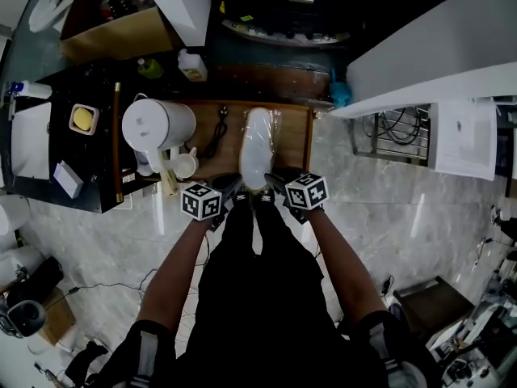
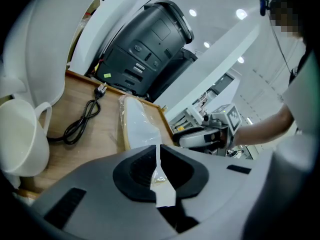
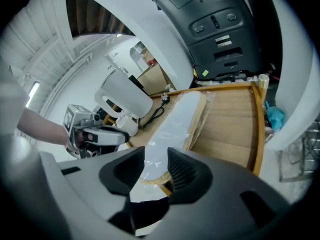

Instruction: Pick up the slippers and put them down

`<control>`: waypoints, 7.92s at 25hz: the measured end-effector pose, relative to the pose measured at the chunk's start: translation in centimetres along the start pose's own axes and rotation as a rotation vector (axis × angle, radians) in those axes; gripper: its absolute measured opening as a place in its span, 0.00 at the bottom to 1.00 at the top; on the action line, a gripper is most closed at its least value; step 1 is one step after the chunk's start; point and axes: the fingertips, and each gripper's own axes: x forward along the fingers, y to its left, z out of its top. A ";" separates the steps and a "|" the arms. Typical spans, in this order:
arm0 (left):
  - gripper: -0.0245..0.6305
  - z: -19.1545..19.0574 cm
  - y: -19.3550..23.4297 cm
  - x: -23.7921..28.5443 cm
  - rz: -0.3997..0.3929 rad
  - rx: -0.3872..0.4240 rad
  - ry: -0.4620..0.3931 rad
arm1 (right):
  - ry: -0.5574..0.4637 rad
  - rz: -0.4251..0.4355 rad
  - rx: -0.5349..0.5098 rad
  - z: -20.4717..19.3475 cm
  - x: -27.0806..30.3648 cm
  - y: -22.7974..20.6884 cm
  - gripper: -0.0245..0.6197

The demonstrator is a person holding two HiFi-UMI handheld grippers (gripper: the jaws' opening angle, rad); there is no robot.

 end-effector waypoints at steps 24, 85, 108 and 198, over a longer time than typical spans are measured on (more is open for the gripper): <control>0.38 -2.1 4.8 4.7 -0.010 -0.103 0.174 | 0.049 -0.042 0.143 -1.1 3.5 -4.4 0.37; 0.36 3.2 -9.0 -5.2 -0.119 -0.080 -0.201 | -0.230 0.167 0.142 1.7 -7.5 7.5 0.32; 0.31 6.1 -16.2 -7.8 -0.115 0.056 -0.348 | -0.405 0.234 0.037 4.8 -15.2 11.5 0.31; 0.30 5.0 -11.4 -5.5 -0.004 0.005 -0.221 | -0.240 0.213 0.021 4.4 -10.5 8.5 0.29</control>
